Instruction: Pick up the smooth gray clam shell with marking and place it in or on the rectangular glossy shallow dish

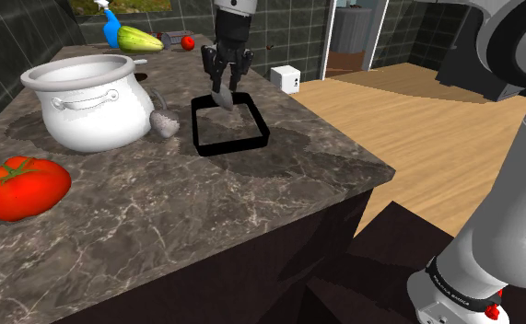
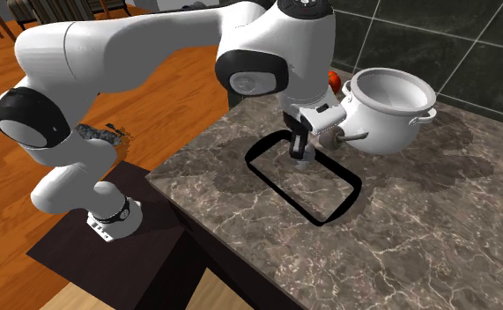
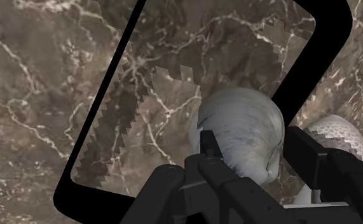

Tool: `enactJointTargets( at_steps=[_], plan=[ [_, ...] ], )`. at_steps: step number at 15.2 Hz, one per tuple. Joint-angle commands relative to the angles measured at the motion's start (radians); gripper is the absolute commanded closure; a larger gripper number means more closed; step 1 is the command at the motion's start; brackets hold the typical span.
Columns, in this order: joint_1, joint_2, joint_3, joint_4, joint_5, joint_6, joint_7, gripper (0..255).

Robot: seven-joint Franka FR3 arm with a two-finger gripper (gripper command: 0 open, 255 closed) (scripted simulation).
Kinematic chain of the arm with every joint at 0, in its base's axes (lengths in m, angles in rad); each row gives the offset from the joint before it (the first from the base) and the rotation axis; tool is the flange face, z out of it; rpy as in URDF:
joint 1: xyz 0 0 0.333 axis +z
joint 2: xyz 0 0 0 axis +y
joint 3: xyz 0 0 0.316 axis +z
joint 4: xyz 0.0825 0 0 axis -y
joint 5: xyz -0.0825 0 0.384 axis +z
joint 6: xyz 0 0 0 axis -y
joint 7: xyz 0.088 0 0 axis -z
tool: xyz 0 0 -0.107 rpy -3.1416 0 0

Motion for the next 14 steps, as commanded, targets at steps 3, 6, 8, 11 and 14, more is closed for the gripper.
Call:
enactJointTargets(
  at_steps=[3,6,8,11,14],
  plan=[
    [-0.003,-0.019,0.0,-0.078,0.007,0.06,-0.011,255],
    [-0.004,-0.028,-0.001,-0.131,0.011,0.102,-0.019,255],
    [-0.005,-0.031,-0.001,-0.15,0.013,0.118,-0.022,255],
    [-0.005,-0.031,-0.001,-0.15,0.012,0.118,-0.022,255],
    [-0.005,-0.031,-0.001,-0.15,0.012,0.118,-0.022,255]
  ],
)
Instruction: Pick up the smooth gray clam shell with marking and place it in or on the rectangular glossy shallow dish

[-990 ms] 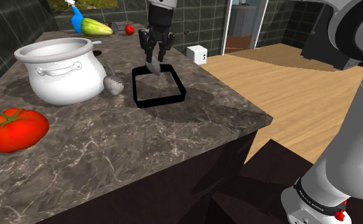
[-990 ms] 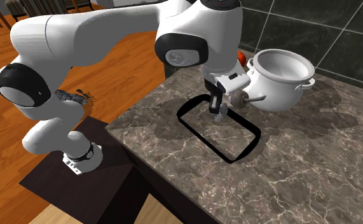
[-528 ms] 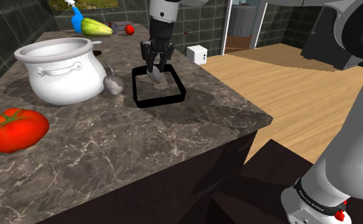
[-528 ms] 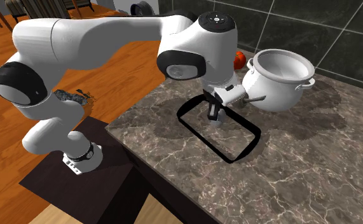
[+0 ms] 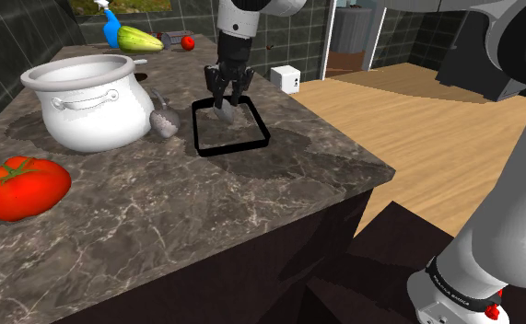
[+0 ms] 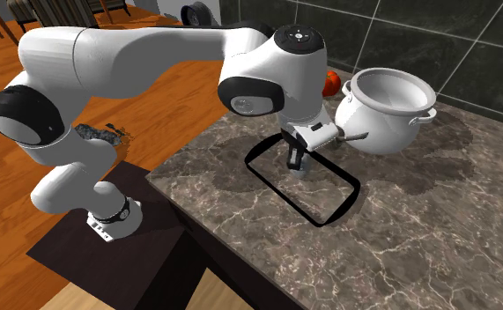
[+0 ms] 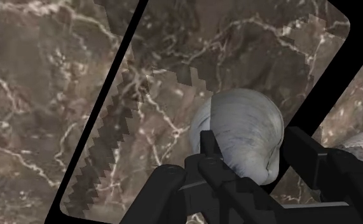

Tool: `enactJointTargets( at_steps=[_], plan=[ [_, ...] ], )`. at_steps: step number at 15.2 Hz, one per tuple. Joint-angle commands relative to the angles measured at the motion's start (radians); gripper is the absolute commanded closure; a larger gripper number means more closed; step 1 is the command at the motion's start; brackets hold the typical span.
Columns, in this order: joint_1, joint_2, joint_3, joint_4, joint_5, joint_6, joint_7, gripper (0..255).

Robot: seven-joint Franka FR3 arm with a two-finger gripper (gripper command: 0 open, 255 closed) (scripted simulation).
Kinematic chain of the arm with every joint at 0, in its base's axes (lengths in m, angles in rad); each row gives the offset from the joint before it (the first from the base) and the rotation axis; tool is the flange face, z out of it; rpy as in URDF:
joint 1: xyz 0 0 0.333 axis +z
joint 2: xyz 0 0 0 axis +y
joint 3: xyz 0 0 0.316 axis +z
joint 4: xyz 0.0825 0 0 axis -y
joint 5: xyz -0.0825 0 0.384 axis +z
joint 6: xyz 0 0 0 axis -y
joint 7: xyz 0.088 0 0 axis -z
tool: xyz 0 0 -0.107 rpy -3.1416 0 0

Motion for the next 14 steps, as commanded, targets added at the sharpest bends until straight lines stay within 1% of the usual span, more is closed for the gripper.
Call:
enactJointTargets(
  at_steps=[1,2,7,11,14],
  plan=[
    [0.0,0.0,0.0,0.0,0.0,0.0,0.0,255],
    [0.0,0.0,0.0,0.0,0.0,0.0,0.0,0],
    [0.0,0.0,0.0,0.0,0.0,0.0,0.0,0],
    [-0.009,0.005,-0.006,0.131,-0.002,-0.128,0.005,0],
    [-0.009,0.004,-0.006,0.131,-0.002,-0.128,0.004,0]
  ],
)
